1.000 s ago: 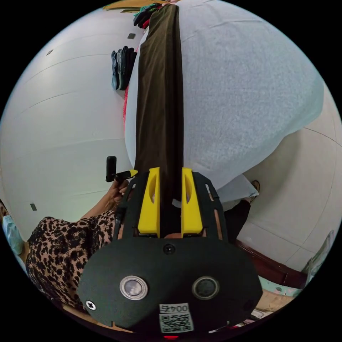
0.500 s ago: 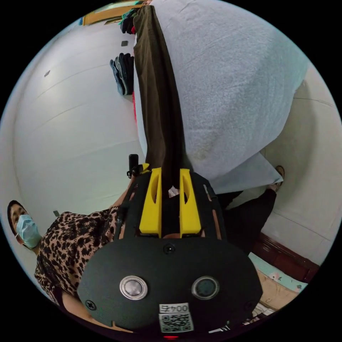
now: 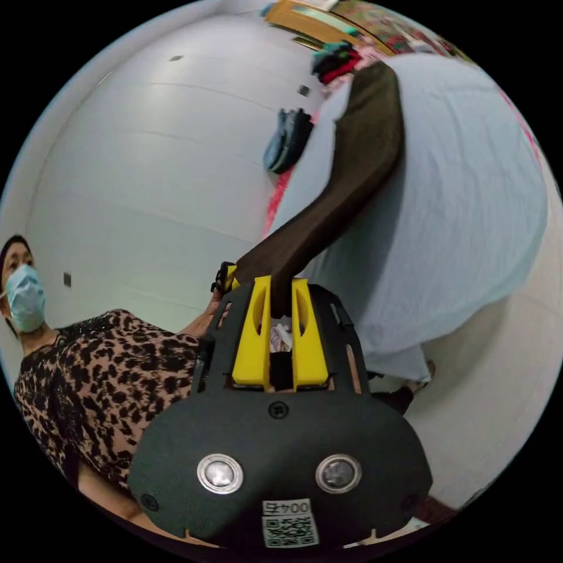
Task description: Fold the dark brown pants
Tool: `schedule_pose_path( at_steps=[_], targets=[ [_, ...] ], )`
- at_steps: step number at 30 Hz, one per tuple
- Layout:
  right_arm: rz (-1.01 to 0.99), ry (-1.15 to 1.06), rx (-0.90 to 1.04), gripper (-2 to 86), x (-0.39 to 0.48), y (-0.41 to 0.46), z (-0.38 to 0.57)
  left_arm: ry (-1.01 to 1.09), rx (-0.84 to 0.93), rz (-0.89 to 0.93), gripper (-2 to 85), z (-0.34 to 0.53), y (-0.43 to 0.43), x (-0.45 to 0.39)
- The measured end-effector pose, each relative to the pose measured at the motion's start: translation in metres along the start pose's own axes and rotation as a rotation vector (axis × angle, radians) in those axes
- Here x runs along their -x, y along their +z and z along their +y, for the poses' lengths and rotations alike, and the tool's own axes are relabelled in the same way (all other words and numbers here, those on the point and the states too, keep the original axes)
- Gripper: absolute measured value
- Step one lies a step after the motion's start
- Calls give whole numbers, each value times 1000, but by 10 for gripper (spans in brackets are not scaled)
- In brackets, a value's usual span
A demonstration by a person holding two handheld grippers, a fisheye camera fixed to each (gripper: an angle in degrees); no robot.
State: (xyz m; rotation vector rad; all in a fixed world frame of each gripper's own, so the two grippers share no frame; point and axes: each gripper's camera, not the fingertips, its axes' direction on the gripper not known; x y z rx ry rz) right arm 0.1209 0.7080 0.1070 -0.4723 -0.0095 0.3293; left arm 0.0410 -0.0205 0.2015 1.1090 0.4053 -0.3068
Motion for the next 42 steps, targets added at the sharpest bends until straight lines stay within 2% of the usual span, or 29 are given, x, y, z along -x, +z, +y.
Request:
schedule_pose_path(
  at_steps=[4,9,16,19,21,26,30,34,42],
  targets=[
    [74,-199,-3,64,46,-37,-32,221,2,-43,69,-21,-2,-84],
    [87,-220,58,64,54,-52,-36,286,25,-140,68,-15,-3,-128],
    [-26,-127,179,64,58,-63,23,114,87,-168,67,75,-9,-157],
    [-38,3,136,64,35,-70,25,-66,35,-172,68,98,-5,-142],
    [-60,32,131,65,23,-75,13,-102,5,-162,68,95,1,-138],
    [-43,-26,76,65,28,-106,-50,-13,5,-154,69,40,17,-175],
    [24,-121,29,64,48,-130,-125,91,44,-185,70,-13,25,-208],
    [125,-168,-3,65,61,-146,-211,169,63,-142,70,-87,35,-223],
    [255,-147,-16,65,49,-165,-385,263,92,-205,70,-234,70,-235]
  ],
)
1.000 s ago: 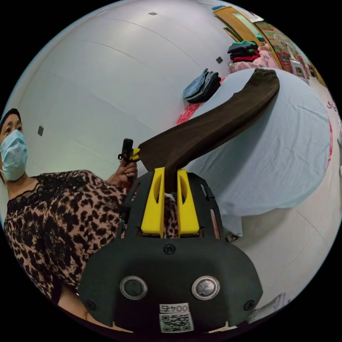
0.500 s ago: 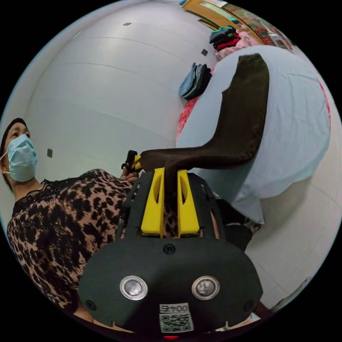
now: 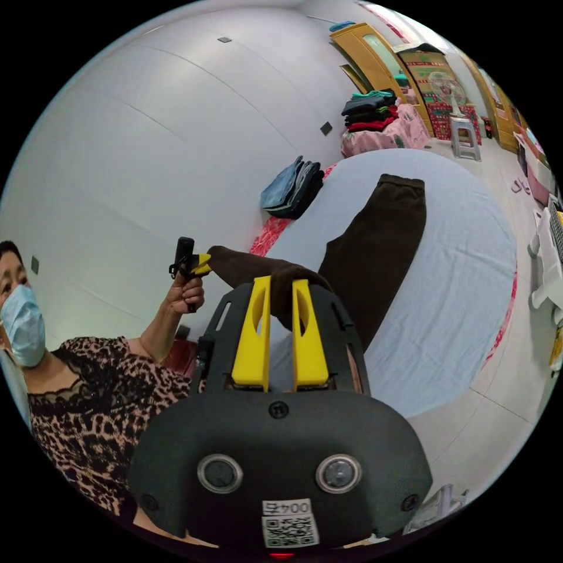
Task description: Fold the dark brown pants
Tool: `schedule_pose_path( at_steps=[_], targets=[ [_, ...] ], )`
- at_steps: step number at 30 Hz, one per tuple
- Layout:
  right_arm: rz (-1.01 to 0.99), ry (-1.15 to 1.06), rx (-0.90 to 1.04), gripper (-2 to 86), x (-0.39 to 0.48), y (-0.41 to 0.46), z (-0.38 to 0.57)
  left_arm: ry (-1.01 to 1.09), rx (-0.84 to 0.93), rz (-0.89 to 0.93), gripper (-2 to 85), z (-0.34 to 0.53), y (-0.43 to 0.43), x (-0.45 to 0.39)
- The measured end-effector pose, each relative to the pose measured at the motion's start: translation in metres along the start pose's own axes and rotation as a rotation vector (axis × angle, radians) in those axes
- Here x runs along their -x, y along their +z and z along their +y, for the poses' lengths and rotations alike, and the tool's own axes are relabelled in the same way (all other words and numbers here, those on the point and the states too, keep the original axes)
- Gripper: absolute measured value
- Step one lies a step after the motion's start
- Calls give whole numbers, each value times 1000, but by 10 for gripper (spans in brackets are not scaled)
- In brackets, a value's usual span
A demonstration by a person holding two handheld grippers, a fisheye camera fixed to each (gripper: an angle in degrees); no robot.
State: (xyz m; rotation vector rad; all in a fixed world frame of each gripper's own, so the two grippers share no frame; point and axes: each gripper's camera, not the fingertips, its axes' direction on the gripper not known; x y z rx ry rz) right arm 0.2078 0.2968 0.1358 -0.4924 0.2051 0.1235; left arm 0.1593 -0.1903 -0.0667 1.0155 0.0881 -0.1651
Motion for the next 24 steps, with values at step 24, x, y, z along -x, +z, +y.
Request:
schedule_pose_path(
  at_steps=[24],
  targets=[
    [-20,333,304,79,-232,134,-363,-431,-153,-244,74,-195,163,237]
  ],
)
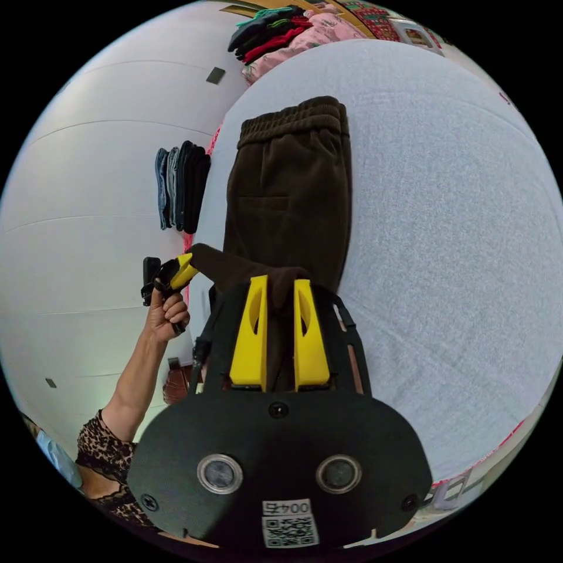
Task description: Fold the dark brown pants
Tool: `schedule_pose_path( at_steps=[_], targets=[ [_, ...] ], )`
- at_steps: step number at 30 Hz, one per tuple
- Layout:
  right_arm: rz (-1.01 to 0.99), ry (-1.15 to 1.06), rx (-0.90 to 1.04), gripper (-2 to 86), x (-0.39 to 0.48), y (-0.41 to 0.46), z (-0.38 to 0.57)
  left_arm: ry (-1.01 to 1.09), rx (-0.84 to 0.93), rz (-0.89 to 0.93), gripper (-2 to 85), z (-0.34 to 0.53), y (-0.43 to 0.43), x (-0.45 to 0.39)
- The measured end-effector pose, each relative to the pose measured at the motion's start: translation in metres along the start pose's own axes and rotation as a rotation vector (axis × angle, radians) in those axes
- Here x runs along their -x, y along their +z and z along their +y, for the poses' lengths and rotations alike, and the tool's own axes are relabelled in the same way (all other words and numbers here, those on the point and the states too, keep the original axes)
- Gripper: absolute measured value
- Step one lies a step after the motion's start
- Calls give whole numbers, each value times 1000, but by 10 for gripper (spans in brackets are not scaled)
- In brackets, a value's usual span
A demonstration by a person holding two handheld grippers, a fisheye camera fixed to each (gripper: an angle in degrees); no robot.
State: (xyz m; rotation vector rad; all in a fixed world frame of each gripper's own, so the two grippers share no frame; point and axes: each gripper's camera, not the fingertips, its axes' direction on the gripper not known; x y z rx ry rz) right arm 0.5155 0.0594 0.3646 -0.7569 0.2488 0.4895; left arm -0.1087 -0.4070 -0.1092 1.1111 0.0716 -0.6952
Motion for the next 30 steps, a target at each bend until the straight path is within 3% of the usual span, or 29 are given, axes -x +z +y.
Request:
schedule_pose_path(
  at_steps=[3,9,13,20,25,30],
  targets=[
    [1,7,-15,88,23,-13,-14,19,-46,57,70,-2,-1,-4],
    [35,-50,-224,93,102,-77,-8,153,-60,27,66,32,-27,-27],
    [166,-232,-79,107,198,-48,47,353,-12,-92,66,114,-54,-35],
    [378,-327,180,123,306,56,132,554,147,-382,87,305,-48,2],
    [695,-340,296,87,354,107,124,636,172,-417,114,350,-17,22],
    [773,-325,394,75,397,113,103,693,178,-393,121,353,10,23]
  ],
)
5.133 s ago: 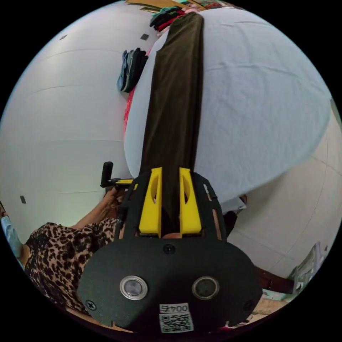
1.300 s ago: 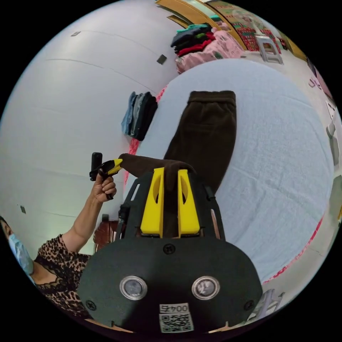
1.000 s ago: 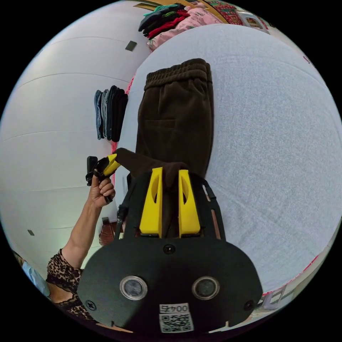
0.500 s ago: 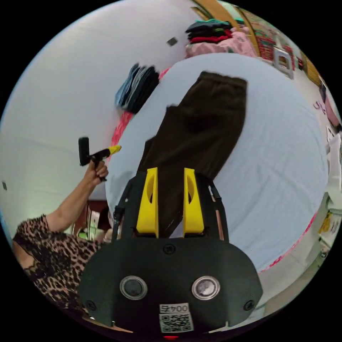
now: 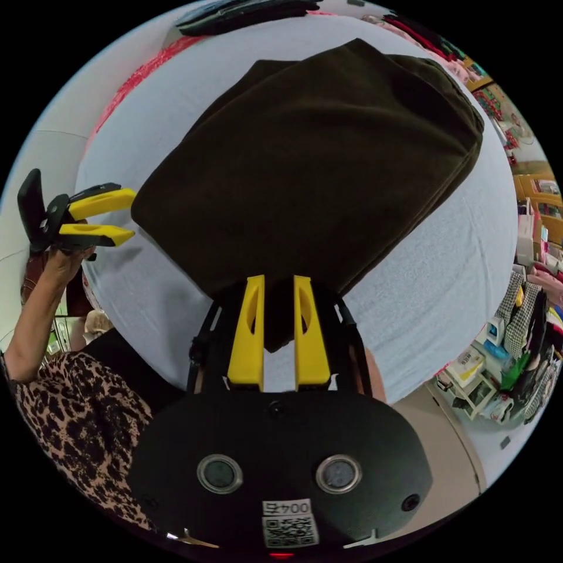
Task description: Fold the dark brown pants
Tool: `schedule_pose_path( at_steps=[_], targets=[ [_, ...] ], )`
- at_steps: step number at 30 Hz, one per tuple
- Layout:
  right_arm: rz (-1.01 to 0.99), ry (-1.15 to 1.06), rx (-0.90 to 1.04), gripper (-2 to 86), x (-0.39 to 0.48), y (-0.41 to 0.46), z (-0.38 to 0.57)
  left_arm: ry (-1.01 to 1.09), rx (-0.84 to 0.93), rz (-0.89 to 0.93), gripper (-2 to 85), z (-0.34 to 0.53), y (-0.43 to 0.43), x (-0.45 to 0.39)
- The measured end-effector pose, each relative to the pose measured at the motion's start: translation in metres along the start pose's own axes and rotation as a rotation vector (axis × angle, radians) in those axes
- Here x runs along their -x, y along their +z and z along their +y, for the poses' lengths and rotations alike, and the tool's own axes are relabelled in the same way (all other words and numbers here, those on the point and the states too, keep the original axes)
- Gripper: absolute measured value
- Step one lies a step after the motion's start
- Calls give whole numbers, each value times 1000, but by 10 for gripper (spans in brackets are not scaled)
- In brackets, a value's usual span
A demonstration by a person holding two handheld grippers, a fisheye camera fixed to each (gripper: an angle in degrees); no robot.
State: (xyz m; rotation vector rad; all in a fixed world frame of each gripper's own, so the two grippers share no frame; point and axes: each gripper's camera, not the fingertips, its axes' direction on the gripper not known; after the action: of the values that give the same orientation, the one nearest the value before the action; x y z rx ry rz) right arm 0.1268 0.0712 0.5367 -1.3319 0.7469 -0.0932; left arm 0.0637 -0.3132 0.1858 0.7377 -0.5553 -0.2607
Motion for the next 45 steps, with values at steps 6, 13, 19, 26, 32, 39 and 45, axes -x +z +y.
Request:
schedule_pose_path(
  at_steps=[6,13,19,26,32,39,45],
  targets=[
    [-28,-51,8,71,14,-32,-13,91,-6,-37,123,-2,14,-13],
    [-175,50,-5,59,9,-59,-19,144,-37,-23,135,3,31,-35],
    [-65,-26,41,57,37,-73,-29,163,-84,-32,140,5,37,-37],
    [-75,-23,89,57,46,-77,-34,210,47,61,145,-11,62,-3],
    [-103,-33,71,59,48,-72,-26,225,29,290,160,-23,66,13],
    [-125,-84,17,61,48,-54,-7,232,118,338,170,-26,87,36],
    [-129,-87,32,62,50,-28,4,309,259,224,70,-34,97,33]
  ],
)
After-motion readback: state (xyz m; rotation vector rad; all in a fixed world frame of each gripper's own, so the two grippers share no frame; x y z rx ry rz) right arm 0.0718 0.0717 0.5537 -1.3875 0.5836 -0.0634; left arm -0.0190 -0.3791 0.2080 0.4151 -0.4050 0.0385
